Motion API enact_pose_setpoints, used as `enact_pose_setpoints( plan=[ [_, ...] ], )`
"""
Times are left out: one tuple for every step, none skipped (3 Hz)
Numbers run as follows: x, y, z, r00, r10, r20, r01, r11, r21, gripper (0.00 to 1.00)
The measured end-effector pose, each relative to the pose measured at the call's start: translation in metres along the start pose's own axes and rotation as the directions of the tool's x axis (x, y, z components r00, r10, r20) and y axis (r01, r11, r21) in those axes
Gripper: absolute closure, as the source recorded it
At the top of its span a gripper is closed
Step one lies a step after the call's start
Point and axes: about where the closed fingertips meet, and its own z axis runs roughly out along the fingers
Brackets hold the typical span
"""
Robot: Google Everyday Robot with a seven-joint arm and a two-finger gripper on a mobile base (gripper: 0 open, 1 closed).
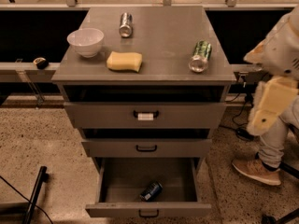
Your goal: Pick pepsi can from bottom drawer and place on counter
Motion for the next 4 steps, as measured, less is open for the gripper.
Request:
enact_pose_setpoints(
  plan=[
    [-0.002, 0.018, 0.052, 0.997, -0.06, 0.047, 0.063, 0.9964, -0.058, 0.0],
    [0.012, 0.041, 0.113, 0.984, -0.161, 0.081, 0.172, 0.9735, -0.15, 0.0],
    [0.012, 0.041, 0.112, 0.983, -0.166, 0.081, 0.177, 0.973, -0.149, 0.0],
    [0.015, 0.047, 0.151, 0.965, -0.26, 0.028, 0.261, 0.9514, -0.163, 0.0]
  ],
)
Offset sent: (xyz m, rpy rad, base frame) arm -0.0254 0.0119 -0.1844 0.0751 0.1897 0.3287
